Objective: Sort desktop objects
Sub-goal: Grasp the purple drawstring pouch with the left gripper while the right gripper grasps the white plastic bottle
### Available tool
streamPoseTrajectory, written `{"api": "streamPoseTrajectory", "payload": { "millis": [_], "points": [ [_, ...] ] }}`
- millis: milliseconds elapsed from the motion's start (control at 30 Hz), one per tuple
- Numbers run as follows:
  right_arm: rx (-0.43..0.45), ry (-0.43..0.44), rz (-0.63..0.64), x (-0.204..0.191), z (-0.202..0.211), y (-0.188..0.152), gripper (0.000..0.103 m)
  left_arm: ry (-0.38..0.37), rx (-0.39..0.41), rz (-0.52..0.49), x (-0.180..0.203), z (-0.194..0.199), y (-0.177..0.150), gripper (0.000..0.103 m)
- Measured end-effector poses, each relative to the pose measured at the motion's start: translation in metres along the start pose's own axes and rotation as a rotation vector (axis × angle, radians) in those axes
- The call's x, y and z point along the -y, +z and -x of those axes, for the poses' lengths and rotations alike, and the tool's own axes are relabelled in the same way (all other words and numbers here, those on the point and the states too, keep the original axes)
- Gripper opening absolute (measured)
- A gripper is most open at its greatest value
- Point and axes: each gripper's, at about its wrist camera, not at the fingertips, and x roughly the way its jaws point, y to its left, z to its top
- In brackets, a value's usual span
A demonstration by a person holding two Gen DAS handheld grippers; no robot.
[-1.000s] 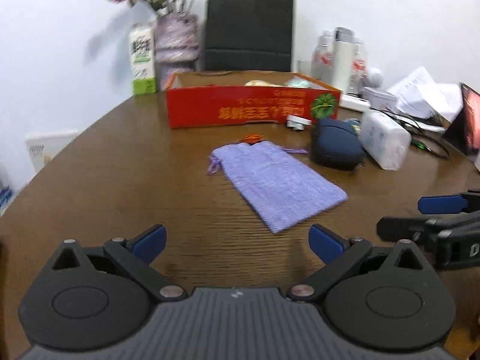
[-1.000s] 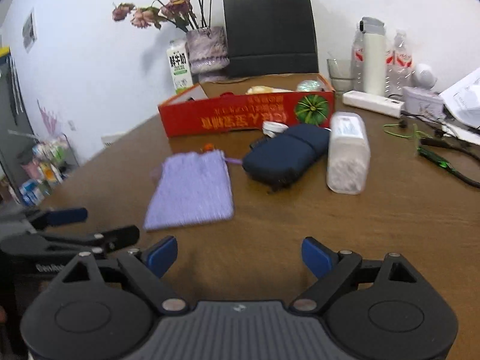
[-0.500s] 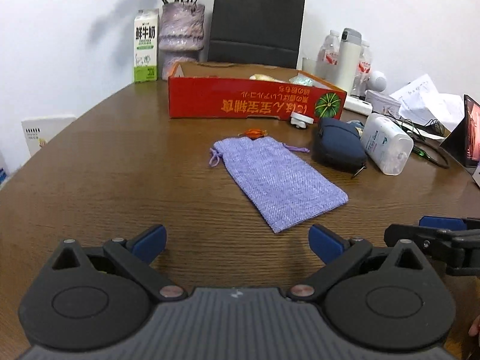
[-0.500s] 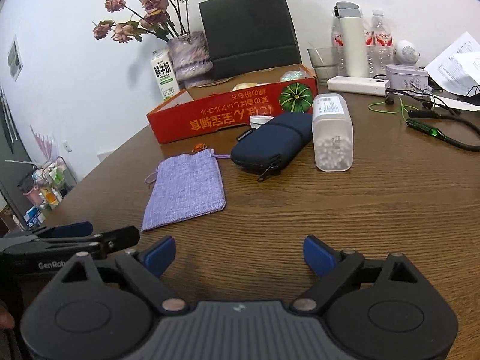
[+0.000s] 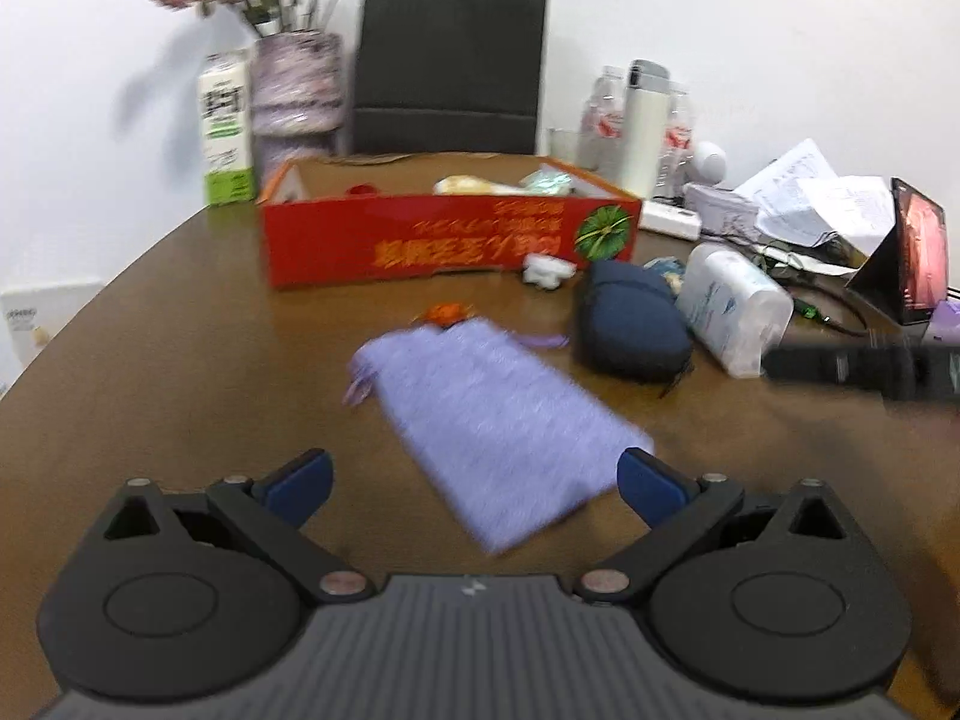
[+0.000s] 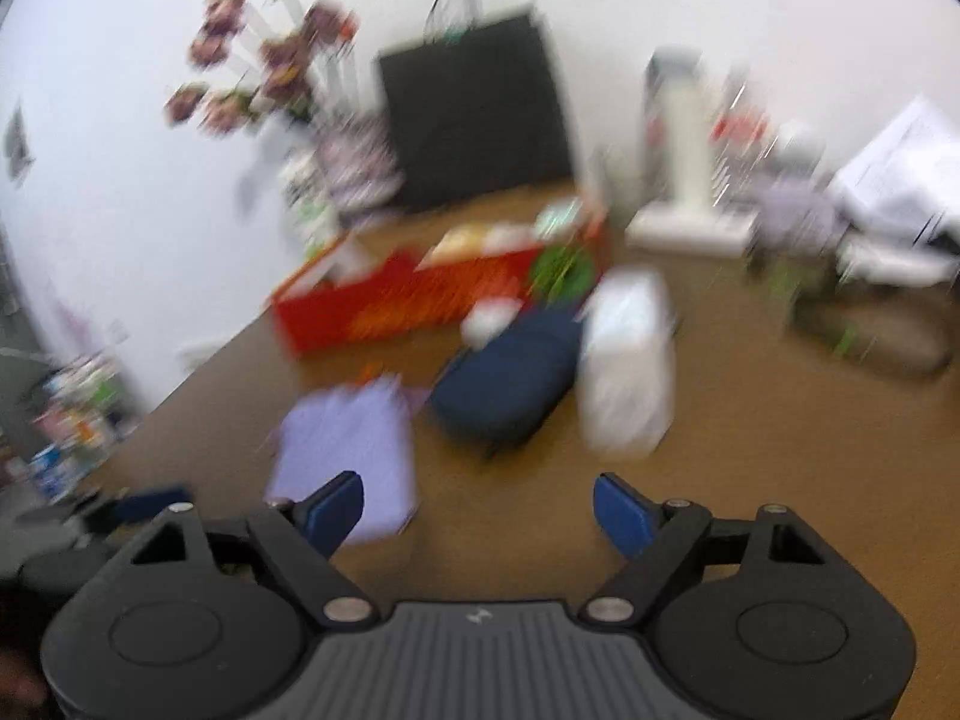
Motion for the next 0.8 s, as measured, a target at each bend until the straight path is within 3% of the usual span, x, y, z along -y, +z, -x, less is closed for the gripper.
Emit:
{"api": "streamPoseTrajectory", "payload": {
  "millis": [100,233,300,367,467,600,667,700,733,800],
  "points": [
    [0.067,-0.136,0.050,0.009,-0.011,0.023,0.079,0.002,0.005,-0.035,0.009,-0.022,0.012,0.103],
    [0.032,-0.207,0.066,0.022,-0.044,0.042,0.069,0.015,-0.031,-0.043,0.012,-0.049,0.022,0.103],
    [0.012,-0.212,0.076,0.026,-0.059,0.045,0.066,-0.003,-0.061,-0.023,0.011,-0.060,0.026,0.101],
    [-0.009,-0.216,0.089,0.026,-0.073,0.046,0.059,0.004,-0.100,0.007,0.009,-0.070,0.030,0.091],
    [-0.038,-0.210,0.084,0.027,-0.091,0.045,0.051,0.052,-0.107,-0.025,0.011,-0.075,0.031,0.079],
    [-0.060,-0.212,0.080,0.028,-0.098,0.040,0.044,0.065,-0.086,-0.025,0.011,-0.071,0.027,0.074],
    [-0.057,-0.214,0.076,0.030,-0.097,0.037,0.039,0.076,-0.070,-0.020,0.013,-0.067,0.025,0.059],
    [-0.053,-0.216,0.072,0.031,-0.095,0.036,0.039,0.076,-0.065,-0.017,0.013,-0.064,0.024,0.039],
    [-0.050,-0.214,0.067,0.032,-0.094,0.035,0.039,0.082,-0.063,-0.017,0.014,-0.061,0.023,0.026],
    [-0.046,-0.220,0.082,0.032,-0.089,0.032,0.039,0.075,-0.063,-0.009,0.013,-0.055,0.021,0.012]
  ]
}}
